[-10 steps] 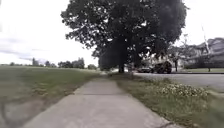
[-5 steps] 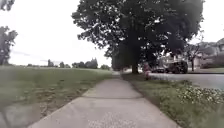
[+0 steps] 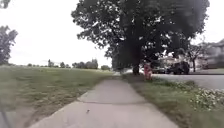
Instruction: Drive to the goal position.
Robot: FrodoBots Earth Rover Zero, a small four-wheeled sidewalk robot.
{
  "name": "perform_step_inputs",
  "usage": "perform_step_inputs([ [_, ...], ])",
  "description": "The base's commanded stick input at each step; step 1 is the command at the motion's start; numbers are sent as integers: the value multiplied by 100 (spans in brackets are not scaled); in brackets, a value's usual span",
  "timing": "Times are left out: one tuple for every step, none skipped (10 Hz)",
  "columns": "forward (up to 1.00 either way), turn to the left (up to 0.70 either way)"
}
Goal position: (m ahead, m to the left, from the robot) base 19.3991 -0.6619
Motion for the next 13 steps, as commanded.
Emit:
perform_step_inputs([
  [70,-35],
  [70,-35],
  [70,-35],
  [70,-11],
  [70,0],
  [70,0],
  [70,0],
  [70,0],
  [70,0],
  [70,0],
  [70,0],
  [70,0],
  [70,0],
])
